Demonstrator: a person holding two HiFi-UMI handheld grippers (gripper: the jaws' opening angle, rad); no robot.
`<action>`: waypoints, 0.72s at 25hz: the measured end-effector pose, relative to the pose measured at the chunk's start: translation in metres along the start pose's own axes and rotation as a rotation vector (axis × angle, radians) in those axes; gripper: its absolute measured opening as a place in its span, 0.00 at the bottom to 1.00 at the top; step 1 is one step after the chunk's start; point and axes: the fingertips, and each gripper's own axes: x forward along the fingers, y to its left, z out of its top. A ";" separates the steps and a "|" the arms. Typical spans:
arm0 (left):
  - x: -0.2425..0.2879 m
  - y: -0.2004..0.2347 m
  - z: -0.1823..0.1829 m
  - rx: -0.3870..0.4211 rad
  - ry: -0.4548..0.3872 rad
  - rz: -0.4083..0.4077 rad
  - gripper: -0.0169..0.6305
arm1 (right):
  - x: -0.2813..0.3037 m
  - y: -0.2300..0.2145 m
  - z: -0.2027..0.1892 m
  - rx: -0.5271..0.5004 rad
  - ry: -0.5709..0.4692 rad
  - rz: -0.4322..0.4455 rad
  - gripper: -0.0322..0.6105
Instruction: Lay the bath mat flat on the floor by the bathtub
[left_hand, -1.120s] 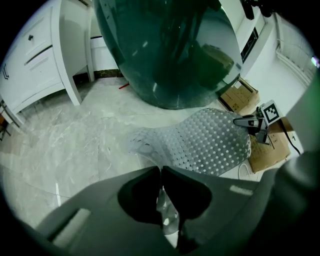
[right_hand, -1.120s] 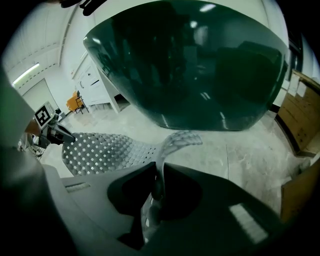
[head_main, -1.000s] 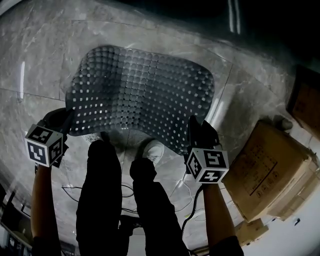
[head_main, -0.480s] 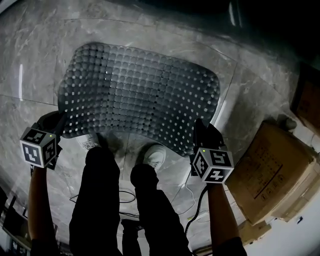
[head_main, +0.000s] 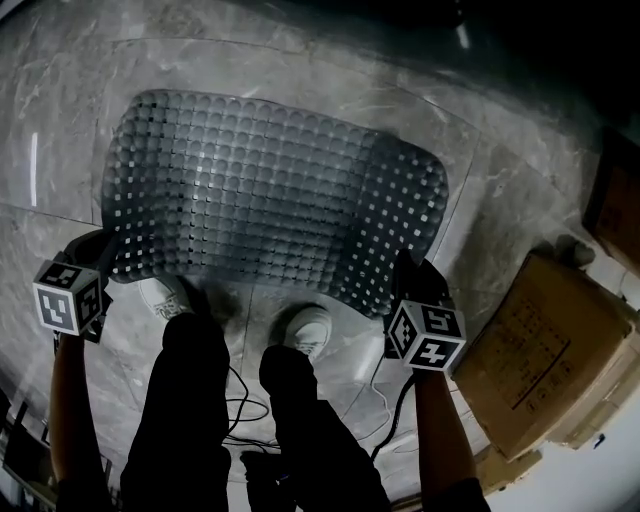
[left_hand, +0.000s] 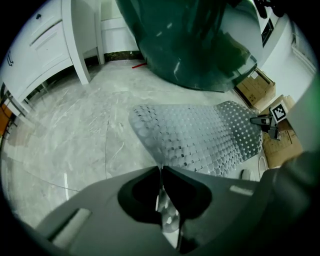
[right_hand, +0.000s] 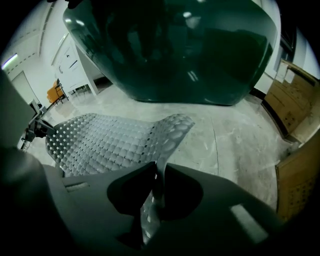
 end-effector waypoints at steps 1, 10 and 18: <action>0.003 0.004 -0.001 -0.002 0.000 0.004 0.04 | 0.003 -0.003 -0.001 0.004 0.000 -0.013 0.13; 0.030 0.031 -0.018 -0.036 0.018 0.020 0.05 | 0.025 -0.026 -0.018 0.018 0.013 -0.066 0.16; 0.054 0.045 -0.026 -0.017 0.031 0.026 0.05 | 0.040 -0.041 -0.031 0.058 0.025 -0.106 0.20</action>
